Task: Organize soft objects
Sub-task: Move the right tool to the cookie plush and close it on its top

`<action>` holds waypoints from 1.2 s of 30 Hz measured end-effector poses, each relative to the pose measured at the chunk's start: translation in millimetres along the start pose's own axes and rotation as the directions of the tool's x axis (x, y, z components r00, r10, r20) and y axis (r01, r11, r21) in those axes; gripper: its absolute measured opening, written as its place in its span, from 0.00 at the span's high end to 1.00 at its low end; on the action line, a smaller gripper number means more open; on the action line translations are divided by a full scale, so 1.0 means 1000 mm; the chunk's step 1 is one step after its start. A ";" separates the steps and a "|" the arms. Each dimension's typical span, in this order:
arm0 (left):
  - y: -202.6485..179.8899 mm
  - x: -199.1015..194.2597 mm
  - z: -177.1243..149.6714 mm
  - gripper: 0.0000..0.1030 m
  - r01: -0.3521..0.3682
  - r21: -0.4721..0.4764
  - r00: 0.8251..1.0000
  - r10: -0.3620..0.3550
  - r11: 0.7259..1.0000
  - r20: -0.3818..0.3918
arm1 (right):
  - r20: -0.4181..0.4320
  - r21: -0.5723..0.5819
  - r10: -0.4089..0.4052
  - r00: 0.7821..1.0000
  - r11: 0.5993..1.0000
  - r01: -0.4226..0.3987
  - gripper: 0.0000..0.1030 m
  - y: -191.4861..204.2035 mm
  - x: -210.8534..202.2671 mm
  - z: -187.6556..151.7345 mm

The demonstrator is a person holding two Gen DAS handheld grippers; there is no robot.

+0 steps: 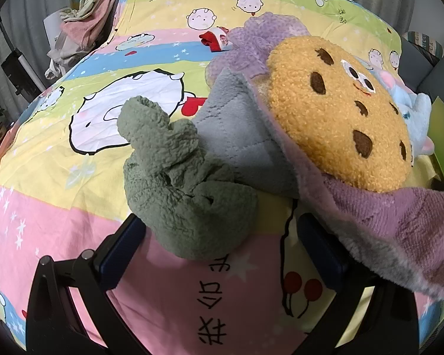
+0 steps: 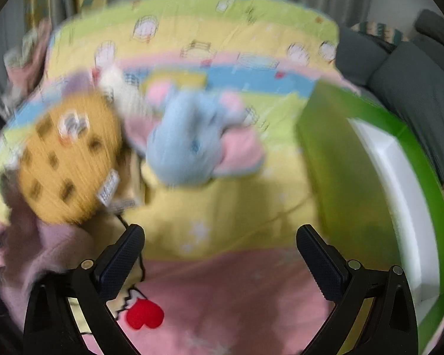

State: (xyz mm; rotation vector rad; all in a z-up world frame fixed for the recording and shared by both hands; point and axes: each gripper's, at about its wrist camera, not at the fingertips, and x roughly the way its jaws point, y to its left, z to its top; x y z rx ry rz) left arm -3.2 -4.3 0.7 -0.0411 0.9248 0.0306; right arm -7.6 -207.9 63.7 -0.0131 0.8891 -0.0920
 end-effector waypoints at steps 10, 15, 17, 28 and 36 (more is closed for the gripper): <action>0.039 -0.028 0.004 0.02 0.104 -0.143 0.993 -0.110 0.984 -0.035 | 0.190 0.026 0.293 0.937 0.953 -0.303 0.05 0.005 -0.054 0.031; 0.064 -0.075 0.017 0.02 0.202 -0.205 0.979 -0.189 0.958 0.083 | 0.182 0.015 0.394 0.901 0.915 -0.403 0.12 0.027 -0.055 0.044; 0.065 -0.093 0.026 0.02 0.247 -0.205 0.965 -0.222 0.947 0.140 | 0.156 0.008 0.399 0.904 0.914 -0.405 0.16 0.036 -0.050 0.050; -0.002 -0.050 0.089 0.26 0.320 -0.022 0.945 -0.318 0.947 0.072 | 0.026 0.199 0.516 0.856 0.837 -0.510 0.44 0.025 0.016 0.055; -0.003 -0.007 0.079 0.27 0.349 -0.057 0.936 -0.351 0.935 -0.029 | -0.029 0.276 0.568 0.822 0.795 -0.540 0.44 0.023 0.045 0.048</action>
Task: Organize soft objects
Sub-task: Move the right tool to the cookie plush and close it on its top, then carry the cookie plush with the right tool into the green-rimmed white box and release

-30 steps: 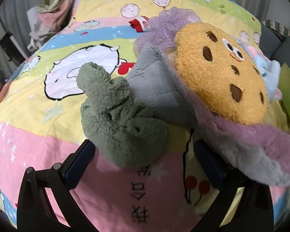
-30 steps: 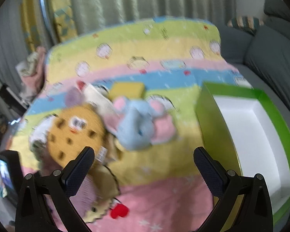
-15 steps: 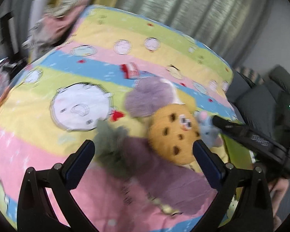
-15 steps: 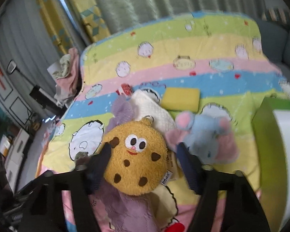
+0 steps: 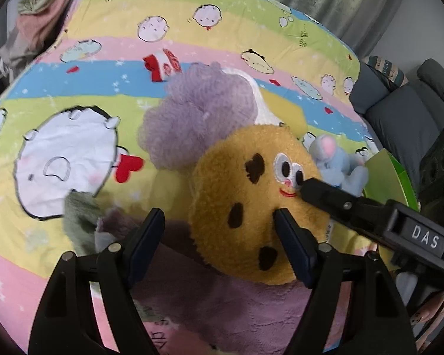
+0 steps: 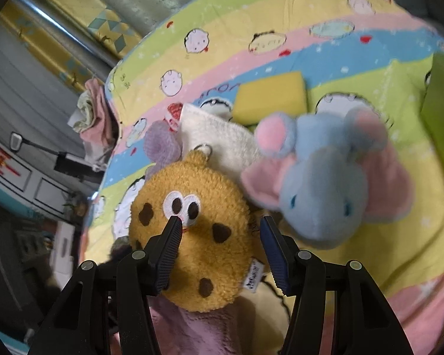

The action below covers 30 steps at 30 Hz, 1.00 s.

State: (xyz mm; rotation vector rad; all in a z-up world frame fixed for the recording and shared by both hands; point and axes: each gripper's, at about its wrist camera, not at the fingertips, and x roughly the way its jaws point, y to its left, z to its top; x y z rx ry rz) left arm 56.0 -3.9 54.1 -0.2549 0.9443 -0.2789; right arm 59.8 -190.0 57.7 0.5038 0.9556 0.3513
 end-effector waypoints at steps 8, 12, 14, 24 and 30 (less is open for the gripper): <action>-0.036 -0.022 -0.011 0.62 0.038 0.128 0.996 -0.047 0.991 0.070 | 0.028 0.006 0.032 0.999 0.999 -0.032 0.71 0.001 -0.004 -0.011; -0.060 -0.050 -0.018 0.63 0.054 0.191 0.987 -0.082 0.980 0.138 | 0.114 0.001 0.060 0.992 0.998 -0.061 0.71 0.004 -0.039 -0.020; -0.074 -0.064 -0.023 0.63 0.053 0.227 0.981 -0.094 0.972 0.171 | 0.162 -0.003 0.077 0.984 0.997 -0.078 0.71 0.005 -0.060 -0.024; -0.155 -0.094 -0.033 0.62 0.103 0.371 0.962 -0.186 0.923 0.198 | 0.348 0.024 0.019 0.937 0.999 -0.029 0.71 -0.013 -0.158 -0.038; -0.208 -0.082 -0.040 0.62 0.174 0.433 0.957 -0.256 0.884 0.139 | 0.406 0.119 -0.081 0.910 0.992 0.035 0.71 -0.048 -0.200 -0.043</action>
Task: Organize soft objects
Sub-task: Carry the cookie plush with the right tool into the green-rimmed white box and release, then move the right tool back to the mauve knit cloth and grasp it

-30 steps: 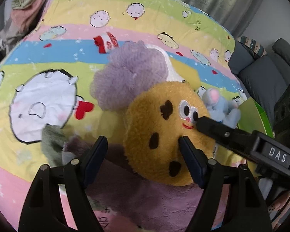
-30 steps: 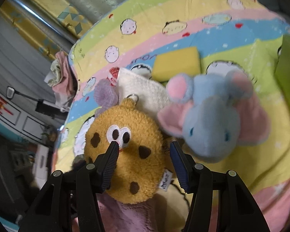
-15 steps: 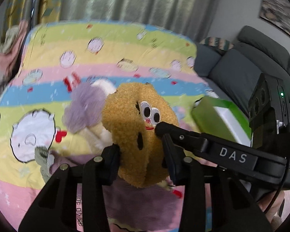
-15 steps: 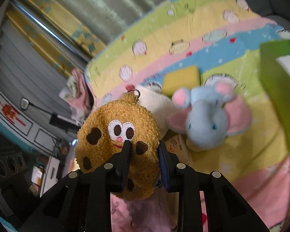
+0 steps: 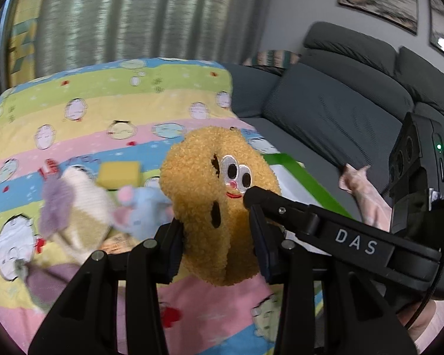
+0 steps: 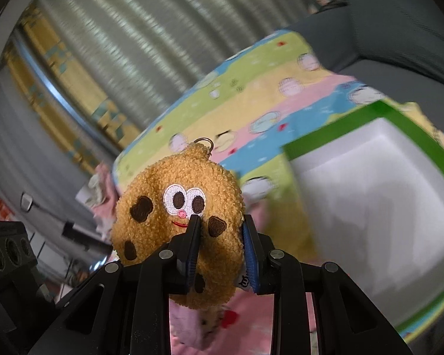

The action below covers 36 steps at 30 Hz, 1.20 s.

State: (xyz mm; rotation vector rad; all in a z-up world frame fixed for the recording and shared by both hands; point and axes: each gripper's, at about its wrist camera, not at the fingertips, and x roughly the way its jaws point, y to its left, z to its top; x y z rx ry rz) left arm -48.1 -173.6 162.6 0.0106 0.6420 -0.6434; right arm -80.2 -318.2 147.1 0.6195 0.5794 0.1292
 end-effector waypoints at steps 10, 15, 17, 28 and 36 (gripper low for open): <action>-0.059 0.064 -0.001 0.62 0.159 0.006 0.977 -0.157 0.987 -0.144 | 0.045 0.139 -0.257 0.966 0.959 0.248 0.71 -0.074 -0.038 0.013; -0.076 0.094 -0.010 0.62 0.176 0.004 0.957 -0.171 0.984 -0.235 | 0.012 0.176 -0.353 0.935 0.922 0.346 0.71 -0.107 -0.040 0.011; -0.081 0.103 -0.014 0.60 0.160 0.006 0.951 -0.153 0.987 -0.271 | -0.005 0.184 -0.376 0.927 0.910 0.370 0.71 -0.114 -0.038 0.011; -0.069 0.081 -0.014 0.28 0.148 -0.006 0.954 -0.144 0.989 -0.264 | 0.024 0.194 -0.456 0.889 0.875 0.444 0.35 -0.122 -0.041 0.014; -0.014 0.020 -0.008 0.18 -0.024 -0.074 0.988 0.012 0.997 -0.155 | 0.091 0.134 -0.311 0.946 0.945 0.298 0.24 -0.084 -0.046 0.014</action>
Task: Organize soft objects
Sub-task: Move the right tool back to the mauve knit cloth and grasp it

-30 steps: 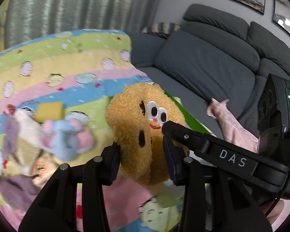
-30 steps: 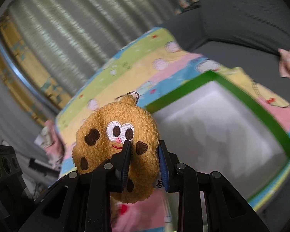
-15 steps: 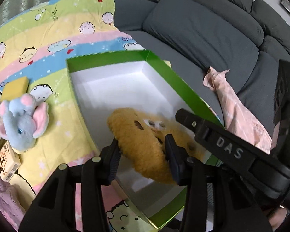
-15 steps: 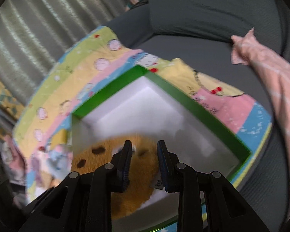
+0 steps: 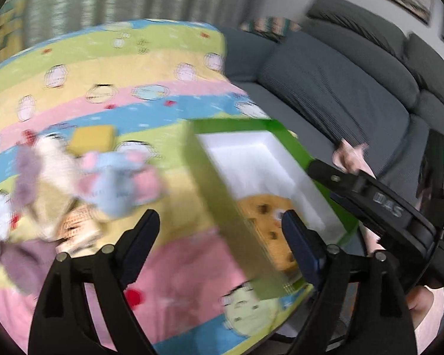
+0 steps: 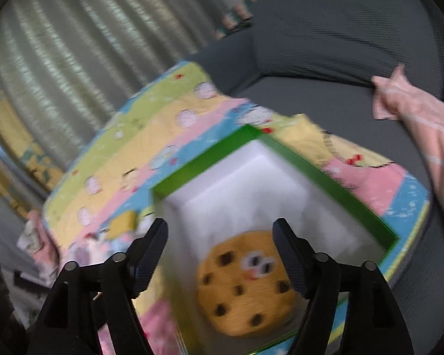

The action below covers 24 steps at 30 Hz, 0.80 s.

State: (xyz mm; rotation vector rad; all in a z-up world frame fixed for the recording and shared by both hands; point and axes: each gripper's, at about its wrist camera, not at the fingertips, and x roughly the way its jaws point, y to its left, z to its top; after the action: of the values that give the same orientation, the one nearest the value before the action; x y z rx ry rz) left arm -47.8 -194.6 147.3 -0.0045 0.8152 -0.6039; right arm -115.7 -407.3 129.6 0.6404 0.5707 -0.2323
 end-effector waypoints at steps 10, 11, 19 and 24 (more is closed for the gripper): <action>0.110 -0.074 -0.049 0.15 -0.258 -0.189 0.963 0.268 0.947 0.027 | -0.122 -0.202 0.188 0.975 0.957 -0.210 0.15 0.086 0.008 -0.029; 0.120 -0.079 -0.055 0.15 -0.275 -0.208 0.958 0.286 0.939 0.025 | -0.131 -0.219 0.195 0.972 0.951 -0.220 0.15 0.092 0.009 -0.033; 0.183 -0.086 -0.097 0.15 -0.360 -0.342 0.925 0.381 0.868 -0.008 | -0.305 -0.324 0.247 0.920 0.881 -0.344 0.15 0.160 0.040 -0.083; 0.210 -0.087 -0.118 0.15 -0.339 -0.394 0.931 0.366 0.855 -0.006 | -0.431 -0.371 0.151 0.889 0.869 -0.327 0.15 0.192 0.074 -0.126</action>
State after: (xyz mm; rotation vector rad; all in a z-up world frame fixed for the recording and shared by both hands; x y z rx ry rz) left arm -68.4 50.9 75.9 -0.2346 0.8326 -0.0844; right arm -37.1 -180.7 100.3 0.3109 0.8871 0.2720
